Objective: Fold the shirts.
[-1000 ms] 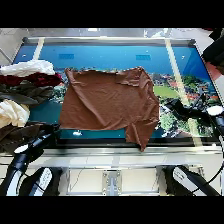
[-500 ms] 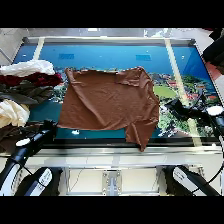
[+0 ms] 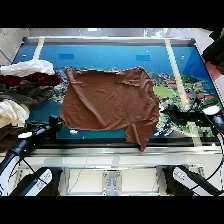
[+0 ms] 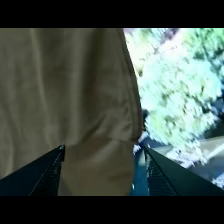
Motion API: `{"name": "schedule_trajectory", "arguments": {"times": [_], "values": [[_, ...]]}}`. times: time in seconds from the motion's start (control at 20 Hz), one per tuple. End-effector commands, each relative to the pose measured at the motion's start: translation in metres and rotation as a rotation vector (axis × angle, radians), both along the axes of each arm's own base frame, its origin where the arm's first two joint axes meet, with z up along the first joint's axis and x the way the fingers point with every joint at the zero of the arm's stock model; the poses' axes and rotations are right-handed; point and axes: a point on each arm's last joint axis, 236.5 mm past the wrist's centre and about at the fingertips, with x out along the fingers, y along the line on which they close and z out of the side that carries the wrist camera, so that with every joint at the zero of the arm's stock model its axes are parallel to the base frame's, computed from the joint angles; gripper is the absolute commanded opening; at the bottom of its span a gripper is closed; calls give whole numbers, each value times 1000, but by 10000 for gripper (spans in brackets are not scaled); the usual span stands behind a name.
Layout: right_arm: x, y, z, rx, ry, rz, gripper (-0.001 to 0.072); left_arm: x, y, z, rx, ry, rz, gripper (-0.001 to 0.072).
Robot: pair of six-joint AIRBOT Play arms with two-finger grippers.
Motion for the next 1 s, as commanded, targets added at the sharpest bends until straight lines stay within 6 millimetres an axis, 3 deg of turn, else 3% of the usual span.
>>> {"name": "schedule_trajectory", "arguments": {"times": [0.0, 0.15, 0.4, 0.55, 0.7, 0.8, 0.9, 0.95], "values": [[-19, 15, -31, 75, 128, 78, 544, 12, -3, 14, 47, -59, -82, 14], [-13, 9, -53, 73, 155, 41, 516, 15, -3, 19, 77, -83, -107, 14], [-3, 9, -61, 93, 143, 4, 480, 15, -3, 21, 113, -102, -143, 14], [4, 23, -63, 116, 120, 35, 459, 15, -3, 21, 113, -102, -144, 14], [8, 46, -70, 112, 114, 82, 311, 14, -3, 20, 118, -100, -149, 14], [10, 55, -68, 114, 105, 97, 27, 14, -6, 21, 121, -105, -174, 14], [11, 65, -46, 145, 50, 149, 17, 20, -15, 40, 191, -178, -316, 12], [11, 69, -26, 145, 10, 189, 17, 27, -19, 61, 228, -228, -384, 12]]}}
